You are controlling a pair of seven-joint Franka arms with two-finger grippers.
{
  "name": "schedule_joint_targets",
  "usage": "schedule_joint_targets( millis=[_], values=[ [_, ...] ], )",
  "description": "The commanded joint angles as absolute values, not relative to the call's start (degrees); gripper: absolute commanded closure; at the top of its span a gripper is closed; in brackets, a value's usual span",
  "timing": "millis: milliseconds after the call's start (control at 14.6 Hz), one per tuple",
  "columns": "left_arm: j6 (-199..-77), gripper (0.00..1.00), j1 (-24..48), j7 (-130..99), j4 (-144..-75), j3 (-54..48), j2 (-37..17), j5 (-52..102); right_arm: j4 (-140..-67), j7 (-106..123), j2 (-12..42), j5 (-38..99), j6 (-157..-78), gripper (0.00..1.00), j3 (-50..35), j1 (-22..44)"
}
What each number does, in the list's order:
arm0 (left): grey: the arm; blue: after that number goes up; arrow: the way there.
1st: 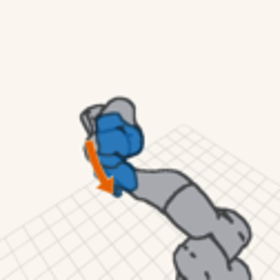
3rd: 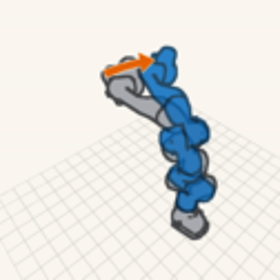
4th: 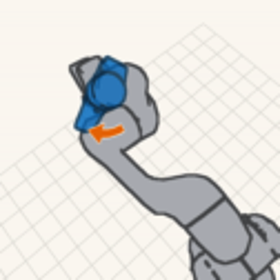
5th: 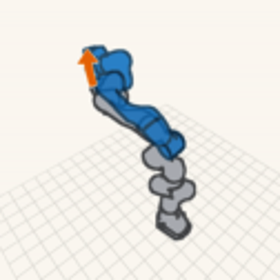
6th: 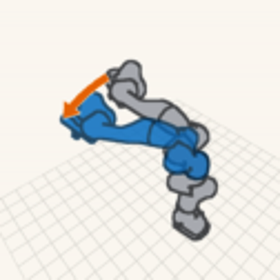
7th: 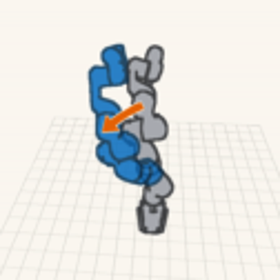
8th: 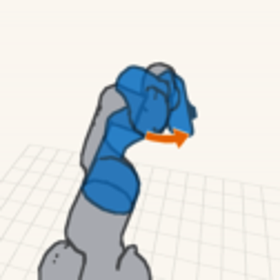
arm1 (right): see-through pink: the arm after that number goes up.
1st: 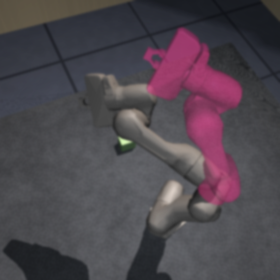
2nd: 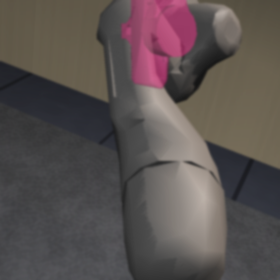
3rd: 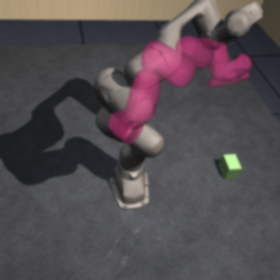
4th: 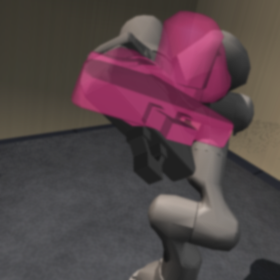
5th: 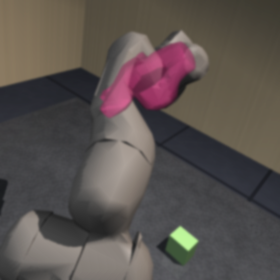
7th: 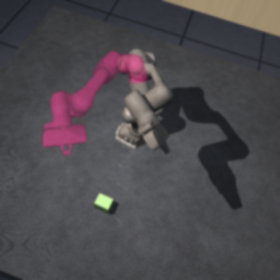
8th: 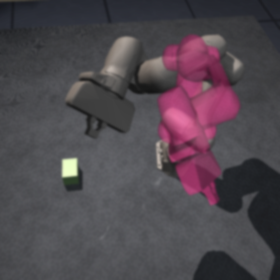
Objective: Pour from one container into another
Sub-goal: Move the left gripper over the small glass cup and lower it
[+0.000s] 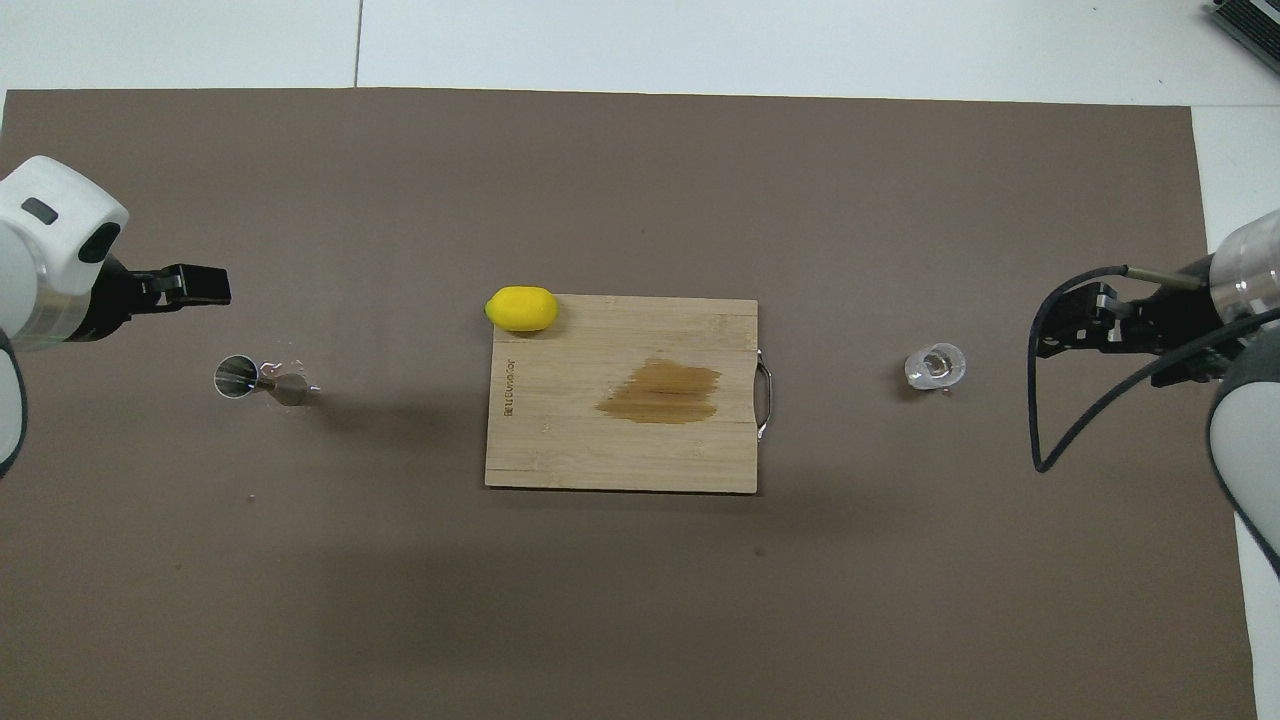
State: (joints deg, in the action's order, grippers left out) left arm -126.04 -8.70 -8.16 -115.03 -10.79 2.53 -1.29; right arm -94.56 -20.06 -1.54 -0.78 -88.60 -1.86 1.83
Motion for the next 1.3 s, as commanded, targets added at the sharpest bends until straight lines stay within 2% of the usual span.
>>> schedule_joint_targets(
  millis=[0, 206, 412, 618, 893, 1236],
  values=[
    [-129.89, 0.00, -9.40, -7.56, -118.82, -10.99, 4.22, -2.02, -96.06, -19.16, -2.90, 0.53, -89.21, 0.00, -2.11, 1.05],
    [-132.45, 0.00, -12.03, -7.56, -121.02, -10.99, 2.72, -2.02, -96.06, -19.16, -2.90, 0.53, -89.30, 0.00, -2.11, 1.05],
    [-130.36, 0.00, -11.51, -8.08, -121.03, -10.90, 2.90, -2.11, -96.06, -19.16, -2.90, 0.53, -89.21, 0.00, -2.11, 1.05],
    [-120.44, 0.00, -9.42, -8.17, -117.26, -11.08, 2.38, -2.11, -96.06, -19.16, -2.90, 0.53, -89.21, 0.00, -2.11, 1.05],
    [-116.63, 0.00, -8.00, -7.56, -116.11, -11.25, 1.76, -0.19, -96.06, -19.16, -2.90, 0.53, -89.21, 0.00, -2.11, 1.05],
    [-112.16, 0.00, -9.84, -0.04, -106.81, -10.90, -4.47, 10.02, -96.06, -19.16, -2.90, 0.53, -89.21, 0.00, -2.11, 1.05]
  ],
)
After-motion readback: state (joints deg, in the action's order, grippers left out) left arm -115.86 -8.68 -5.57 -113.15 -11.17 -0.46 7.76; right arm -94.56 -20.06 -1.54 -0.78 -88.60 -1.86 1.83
